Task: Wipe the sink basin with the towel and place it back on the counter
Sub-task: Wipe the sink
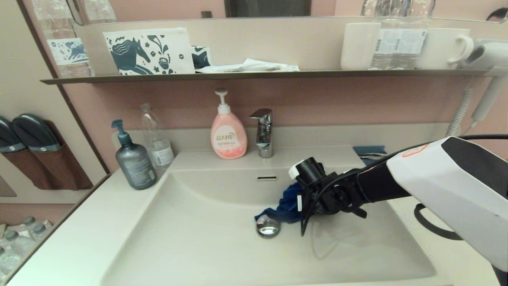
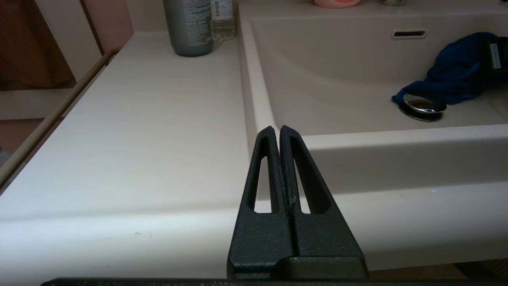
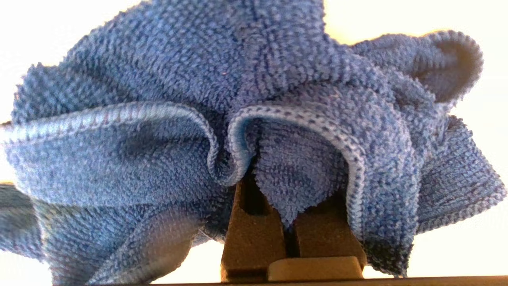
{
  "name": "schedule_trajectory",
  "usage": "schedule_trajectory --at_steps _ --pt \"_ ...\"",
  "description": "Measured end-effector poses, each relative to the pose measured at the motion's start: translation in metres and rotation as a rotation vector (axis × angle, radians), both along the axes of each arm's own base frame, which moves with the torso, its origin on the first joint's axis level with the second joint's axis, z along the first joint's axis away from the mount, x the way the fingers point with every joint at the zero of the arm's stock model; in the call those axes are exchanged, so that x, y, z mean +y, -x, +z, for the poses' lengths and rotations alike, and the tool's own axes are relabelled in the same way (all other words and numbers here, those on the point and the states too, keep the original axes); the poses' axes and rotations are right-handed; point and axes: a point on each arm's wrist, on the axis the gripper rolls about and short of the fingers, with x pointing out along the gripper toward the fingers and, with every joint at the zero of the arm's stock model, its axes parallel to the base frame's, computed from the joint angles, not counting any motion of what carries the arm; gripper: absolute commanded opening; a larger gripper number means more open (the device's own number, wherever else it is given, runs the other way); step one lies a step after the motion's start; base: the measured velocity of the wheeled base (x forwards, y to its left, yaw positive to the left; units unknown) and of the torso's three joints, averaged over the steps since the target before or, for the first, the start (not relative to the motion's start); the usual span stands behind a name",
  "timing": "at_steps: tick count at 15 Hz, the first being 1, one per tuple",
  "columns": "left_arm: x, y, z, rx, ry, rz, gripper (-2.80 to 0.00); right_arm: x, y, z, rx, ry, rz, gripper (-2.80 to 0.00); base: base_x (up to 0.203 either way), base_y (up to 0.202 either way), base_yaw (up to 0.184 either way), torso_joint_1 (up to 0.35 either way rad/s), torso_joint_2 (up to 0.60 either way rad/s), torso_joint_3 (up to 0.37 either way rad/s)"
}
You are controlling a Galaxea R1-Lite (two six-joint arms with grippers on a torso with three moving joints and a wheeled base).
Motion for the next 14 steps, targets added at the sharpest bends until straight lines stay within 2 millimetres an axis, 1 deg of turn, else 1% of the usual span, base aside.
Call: schedule_trajectory --at_steps 3,7,11,12,14 --pt "0.000 0.000 0.000 0.000 0.000 0.000 -2.80 -0.023 0.005 0.001 0.041 0.062 -0.056 -2.80 0.000 0.000 0.000 0.000 0.00 0.000" --pt "0.000 0.000 0.000 0.001 0.000 0.000 -2.80 -0.041 0.026 -0.001 0.220 0.173 -0.097 -2.80 0.000 0.000 0.000 0.000 0.00 0.000" --pt "0.000 0.000 0.000 0.001 0.000 0.000 -2.80 -0.044 0.030 0.001 0.220 0.134 -0.144 -2.80 0.000 0.000 0.000 0.000 0.00 0.000" --pt "0.000 0.000 0.000 0.001 0.000 0.000 -2.80 -0.043 0.032 0.002 0.221 0.130 -0.140 -2.80 0.000 0.000 0.000 0.000 0.00 0.000" --pt "0.000 0.000 0.000 0.001 0.000 0.000 -2.80 -0.037 0.040 0.000 0.235 0.135 -0.116 -2.80 0.000 0.000 0.000 0.000 0.00 0.000"
